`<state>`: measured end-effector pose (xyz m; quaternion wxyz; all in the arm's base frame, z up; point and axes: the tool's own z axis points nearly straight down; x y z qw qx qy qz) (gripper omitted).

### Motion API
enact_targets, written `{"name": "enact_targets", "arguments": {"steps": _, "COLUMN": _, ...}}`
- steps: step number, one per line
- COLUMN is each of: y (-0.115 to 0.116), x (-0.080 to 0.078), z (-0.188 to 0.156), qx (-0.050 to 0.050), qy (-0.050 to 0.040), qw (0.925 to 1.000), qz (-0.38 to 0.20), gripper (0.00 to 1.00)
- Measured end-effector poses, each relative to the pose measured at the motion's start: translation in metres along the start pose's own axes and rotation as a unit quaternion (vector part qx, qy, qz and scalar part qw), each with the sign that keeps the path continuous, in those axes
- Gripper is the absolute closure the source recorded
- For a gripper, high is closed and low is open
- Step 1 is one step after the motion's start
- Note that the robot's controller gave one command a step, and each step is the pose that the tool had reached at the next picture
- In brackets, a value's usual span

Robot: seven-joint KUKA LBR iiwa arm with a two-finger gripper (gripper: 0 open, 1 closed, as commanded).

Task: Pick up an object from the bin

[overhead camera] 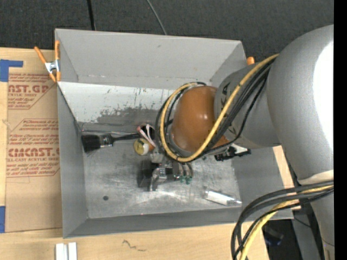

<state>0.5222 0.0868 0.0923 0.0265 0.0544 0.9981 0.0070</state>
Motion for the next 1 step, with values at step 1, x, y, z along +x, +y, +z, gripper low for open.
{"name": "enact_targets", "arguments": {"steps": 1, "y": 0.0029, "x": -0.014, "z": -0.116, "qx": 0.008, "qy": 0.028, "qw": 0.9993, "qz": -0.022, "gripper": 1.0}}
